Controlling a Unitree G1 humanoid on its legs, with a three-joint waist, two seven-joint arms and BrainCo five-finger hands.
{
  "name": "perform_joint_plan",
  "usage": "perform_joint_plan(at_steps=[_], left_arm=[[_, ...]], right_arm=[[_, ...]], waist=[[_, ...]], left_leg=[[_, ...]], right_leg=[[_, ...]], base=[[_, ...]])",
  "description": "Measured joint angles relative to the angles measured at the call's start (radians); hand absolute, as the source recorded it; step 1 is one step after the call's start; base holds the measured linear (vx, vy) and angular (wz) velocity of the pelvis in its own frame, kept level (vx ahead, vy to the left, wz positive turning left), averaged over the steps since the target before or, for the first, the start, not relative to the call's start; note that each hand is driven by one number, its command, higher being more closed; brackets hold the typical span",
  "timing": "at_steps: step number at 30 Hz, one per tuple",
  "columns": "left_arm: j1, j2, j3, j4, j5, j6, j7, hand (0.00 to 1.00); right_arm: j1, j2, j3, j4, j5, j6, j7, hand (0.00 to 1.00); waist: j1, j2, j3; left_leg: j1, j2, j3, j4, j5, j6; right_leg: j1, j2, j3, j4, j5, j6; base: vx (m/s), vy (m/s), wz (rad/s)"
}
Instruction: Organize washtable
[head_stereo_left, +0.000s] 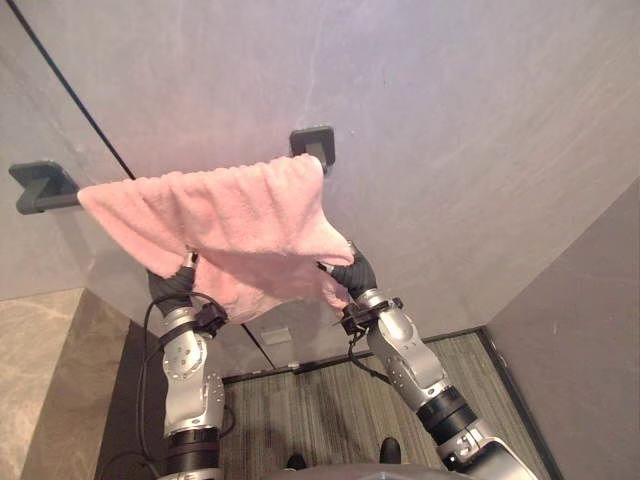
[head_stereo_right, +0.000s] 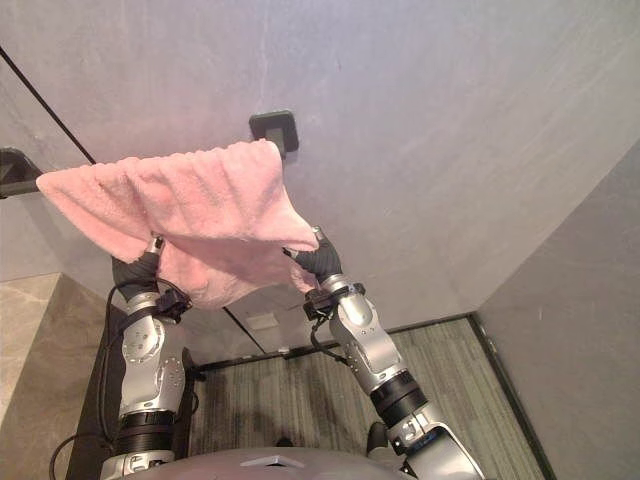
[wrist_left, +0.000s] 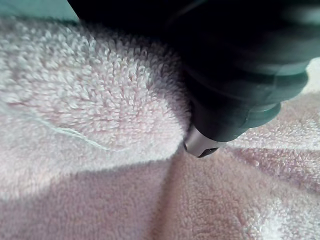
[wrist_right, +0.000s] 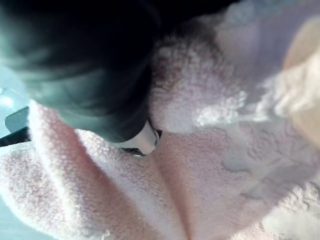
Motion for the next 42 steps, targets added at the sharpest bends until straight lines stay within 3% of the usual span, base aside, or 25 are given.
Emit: perform_joint_plan(at_steps=[7,13,29,37,38,39,42], left_arm=[[0.0,0.002,0.034,0.0,-0.001,0.0,-0.009,1.0],[-0.016,0.049,0.033,0.031,-0.004,-0.006,-0.026,1.0],[-0.162,0.117,-0.01,0.188,-0.023,-0.003,-0.044,1.0],[-0.211,0.127,-0.019,0.191,-0.027,-0.002,-0.048,1.0],[-0.211,0.128,-0.019,0.19,-0.027,-0.003,-0.048,0.0],[-0.213,0.13,-0.018,0.19,-0.028,-0.005,-0.048,0.0],[-0.212,0.148,-0.016,0.195,-0.038,-0.004,-0.046,0.0]], right_arm=[[-0.035,-0.001,0.0,0.07,0.001,0.001,0.022,1.0],[-0.139,-0.01,-0.001,0.171,0.04,0.006,0.022,1.0],[-0.301,-0.021,-0.052,0.373,0.076,0.027,0.005,1.0],[-0.343,-0.02,-0.086,0.402,0.075,0.027,-0.012,1.0],[-0.344,-0.02,-0.086,0.402,0.075,0.027,-0.012,1.0],[-0.346,-0.02,-0.086,0.402,0.075,0.027,-0.012,0.0],[-0.346,-0.021,-0.093,0.407,0.074,0.028,-0.017,0.0]], waist=[[0.027,0.0,0.0],[0.051,-0.001,0.0],[0.082,-0.006,0.018],[0.081,-0.011,0.043],[0.081,-0.011,0.045],[0.081,-0.012,0.048],[0.079,-0.015,0.055]], left_leg=[[-0.005,-0.001,-0.021,-0.001,0.008,-0.001],[-0.025,-0.001,-0.045,0.0,0.018,-0.001],[-0.037,-0.001,-0.058,-0.001,0.02,-0.001],[-0.052,-0.001,-0.055,0.0,0.021,-0.001],[-0.052,-0.001,-0.055,0.0,0.021,-0.001],[-0.052,-0.001,-0.054,0.0,0.021,-0.001],[-0.051,-0.001,-0.053,0.0,0.022,-0.001]], right_leg=[[0.004,-0.003,-0.014,0.0,0.0,0.0],[0.001,-0.004,-0.033,0.0,0.002,-0.003],[0.001,-0.005,-0.041,0.0,0.003,-0.004],[-0.015,-0.004,-0.04,0.0,0.003,-0.004],[-0.015,-0.004,-0.039,0.0,0.003,-0.004],[-0.015,-0.004,-0.039,0.0,0.003,-0.004],[-0.015,-0.004,-0.038,0.0,0.003,-0.004]], base=[[-0.01,-0.003,0.08],[-0.03,-0.008,0.13],[-0.01,0.0,0.02],[0.01,0.0,0.0],[0.0,0.0,0.0],[0.0,0.0,0.0],[0.0,0.0,0.0]])
